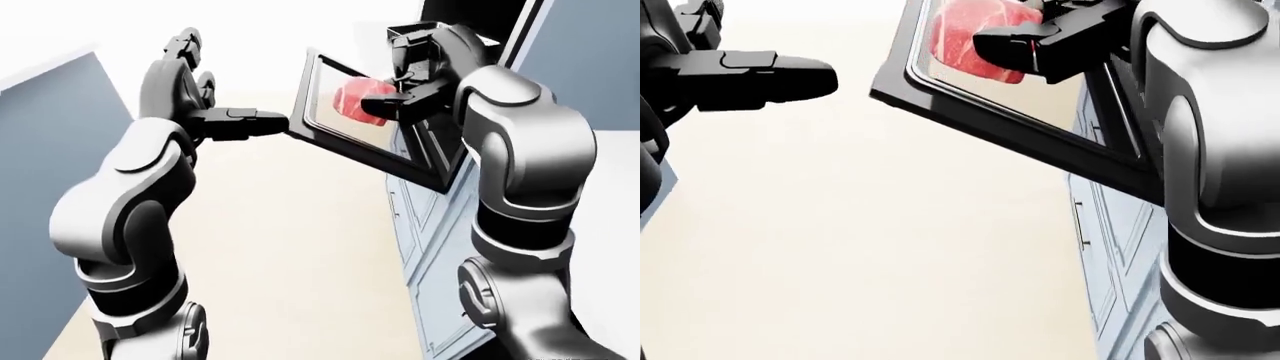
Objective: Place the steak on the top rack of the oven.
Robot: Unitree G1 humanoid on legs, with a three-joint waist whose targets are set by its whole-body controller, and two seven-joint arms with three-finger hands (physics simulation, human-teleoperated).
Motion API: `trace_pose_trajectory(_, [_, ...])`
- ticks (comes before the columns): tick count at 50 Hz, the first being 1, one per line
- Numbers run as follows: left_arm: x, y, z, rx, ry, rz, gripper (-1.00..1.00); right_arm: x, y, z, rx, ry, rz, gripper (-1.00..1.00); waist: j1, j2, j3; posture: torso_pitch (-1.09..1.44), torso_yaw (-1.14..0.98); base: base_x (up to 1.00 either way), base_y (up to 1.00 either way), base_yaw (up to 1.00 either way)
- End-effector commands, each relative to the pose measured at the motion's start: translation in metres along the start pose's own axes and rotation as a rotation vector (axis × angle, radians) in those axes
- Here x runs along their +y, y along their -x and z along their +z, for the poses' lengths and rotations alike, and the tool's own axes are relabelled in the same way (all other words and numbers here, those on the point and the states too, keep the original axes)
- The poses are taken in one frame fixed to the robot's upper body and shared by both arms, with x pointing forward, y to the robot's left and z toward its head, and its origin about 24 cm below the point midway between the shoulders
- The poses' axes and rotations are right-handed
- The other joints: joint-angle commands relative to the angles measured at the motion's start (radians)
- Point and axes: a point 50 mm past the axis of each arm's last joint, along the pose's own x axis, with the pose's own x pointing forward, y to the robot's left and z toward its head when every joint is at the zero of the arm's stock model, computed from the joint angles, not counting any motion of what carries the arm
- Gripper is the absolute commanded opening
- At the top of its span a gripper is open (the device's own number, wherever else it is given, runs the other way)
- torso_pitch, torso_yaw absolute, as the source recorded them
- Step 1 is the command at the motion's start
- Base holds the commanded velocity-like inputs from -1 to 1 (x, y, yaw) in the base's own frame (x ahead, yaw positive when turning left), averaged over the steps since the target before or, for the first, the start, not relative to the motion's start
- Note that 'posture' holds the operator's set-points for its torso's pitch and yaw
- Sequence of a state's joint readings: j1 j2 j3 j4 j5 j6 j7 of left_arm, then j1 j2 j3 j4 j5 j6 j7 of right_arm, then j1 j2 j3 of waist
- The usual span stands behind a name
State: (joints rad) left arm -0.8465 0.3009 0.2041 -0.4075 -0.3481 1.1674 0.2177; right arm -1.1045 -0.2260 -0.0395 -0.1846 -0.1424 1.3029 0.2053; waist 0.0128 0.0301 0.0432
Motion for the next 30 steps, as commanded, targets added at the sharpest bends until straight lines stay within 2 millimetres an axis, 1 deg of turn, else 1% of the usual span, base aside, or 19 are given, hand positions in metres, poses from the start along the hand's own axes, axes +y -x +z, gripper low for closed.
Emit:
trace_pose_trajectory(1, [-0.0033,0.0036,0.0176,-0.092,0.006,-0.018,1.00,-0.0107,0.0087,0.0207,-0.110,0.005,-0.060,-1.00,-0.005,0.005,-0.019,0.00,0.00,0.14,-0.24,0.00])
trace_pose_trajectory(3, [-0.0033,0.0038,0.0177,-0.092,0.006,-0.019,1.00,-0.0113,0.0091,0.0210,-0.111,0.005,-0.062,-1.00,0.001,-0.028,-0.023,0.00,0.00,0.14,-0.23,0.00])
trace_pose_trajectory(4, [-0.0038,0.0037,0.0176,-0.092,0.007,-0.019,1.00,-0.0113,0.0092,0.0209,-0.111,0.005,-0.061,-1.00,0.003,-0.058,-0.030,0.00,0.00,0.14,-0.23,0.00])
trace_pose_trajectory(5, [-0.0042,0.0034,0.0174,-0.092,0.007,-0.020,1.00,-0.0115,0.0091,0.0202,-0.110,0.005,-0.062,-1.00,0.003,-0.102,-0.042,0.00,0.00,0.15,-0.23,0.00])
trace_pose_trajectory(6, [-0.0044,0.0032,0.0174,-0.091,0.007,-0.020,1.00,-0.0116,0.0092,0.0200,-0.110,0.006,-0.062,-1.00,-0.005,-0.064,-0.030,0.00,0.00,0.15,-0.23,0.00])
trace_pose_trajectory(7, [-0.0041,0.0035,0.0165,-0.091,0.006,-0.020,1.00,-0.0116,0.0091,0.0195,-0.109,0.004,-0.063,-1.00,0.001,-0.079,-0.024,0.00,0.00,0.15,-0.23,0.00])
trace_pose_trajectory(8, [-0.0038,0.0036,0.0158,-0.090,0.006,-0.020,1.00,-0.0114,0.0090,0.0183,-0.108,0.004,-0.063,-1.00,-0.003,-0.073,-0.022,0.00,0.00,0.14,-0.23,0.00])
trace_pose_trajectory(10, [-0.0032,0.0032,0.0155,-0.089,0.005,-0.019,1.00,-0.0111,0.0090,0.0184,-0.107,0.004,-0.062,-1.00,-0.005,-0.052,-0.024,0.00,0.00,0.14,-0.22,0.00])
trace_pose_trajectory(14, [-0.0033,0.0029,0.0162,-0.090,0.006,-0.019,1.00,-0.0108,0.0087,0.0194,-0.108,0.007,-0.060,-1.00,-0.007,-0.008,-0.008,0.00,0.00,0.14,-0.23,0.00])
trace_pose_trajectory(18, [-0.0041,0.0019,0.0164,-0.091,0.008,-0.021,1.00,-0.0115,0.0087,0.0206,-0.108,0.008,-0.063,-1.00,-0.015,0.041,-0.021,0.00,0.00,0.18,-0.05,0.00])
trace_pose_trajectory(19, [-0.0042,0.0021,0.0165,-0.091,0.008,-0.022,1.00,-0.0116,0.0086,0.0205,-0.108,0.009,-0.064,-1.00,-0.019,0.060,-0.029,0.00,0.00,0.21,0.00,0.00])
trace_pose_trajectory(20, [-0.0041,0.0023,0.0160,-0.091,0.009,-0.022,1.00,-0.0117,0.0084,0.0210,-0.107,0.010,-0.064,-1.00,-0.018,0.032,-0.019,0.00,0.00,0.21,0.00,0.00])
trace_pose_trajectory(21, [-0.0041,0.0023,0.0156,-0.090,0.009,-0.021,1.00,-0.0119,0.0083,0.0213,-0.107,0.009,-0.065,-1.00,-0.015,0.029,-0.024,0.00,0.00,0.22,0.00,0.00])
trace_pose_trajectory(22, [-0.0044,0.0020,0.0160,-0.089,0.009,-0.022,1.00,-0.0121,0.0082,0.0212,-0.106,0.009,-0.066,-1.00,-0.020,0.040,-0.021,0.00,0.00,0.21,0.00,0.00])
trace_pose_trajectory(23, [-0.0043,0.0024,0.0156,-0.089,0.009,-0.022,1.00,-0.0123,0.0078,0.0211,-0.106,0.009,-0.066,-1.00,-0.021,0.042,-0.021,0.00,0.00,0.21,0.00,0.00])
trace_pose_trajectory(24, [-0.0042,0.0024,0.0156,-0.090,0.009,-0.022,1.00,-0.0126,0.0078,0.0216,-0.107,0.009,-0.067,-1.00,-0.020,0.038,-0.026,0.00,0.00,0.20,0.00,0.00])
trace_pose_trajectory(25, [-0.0043,0.0023,0.0158,-0.090,0.009,-0.022,1.00,-0.0127,0.0080,0.0222,-0.107,0.010,-0.067,-1.00,-0.020,0.032,-0.030,0.00,0.00,0.22,0.00,0.00])
trace_pose_trajectory(28, [-0.0040,0.0016,0.0130,-0.086,0.015,-0.021,1.00,-0.0103,0.0067,0.0199,-0.101,0.013,-0.065,-1.00,-0.013,0.007,-0.022,0.00,0.00,0.22,0.00,0.00])
trace_pose_trajectory(30, [-0.0032,0.0015,0.0117,-0.086,0.016,-0.021,1.00,-0.0093,0.0062,0.0190,-0.099,0.013,-0.064,-1.00,-0.007,-0.018,-0.019,0.00,0.00,0.21,0.00,0.00])
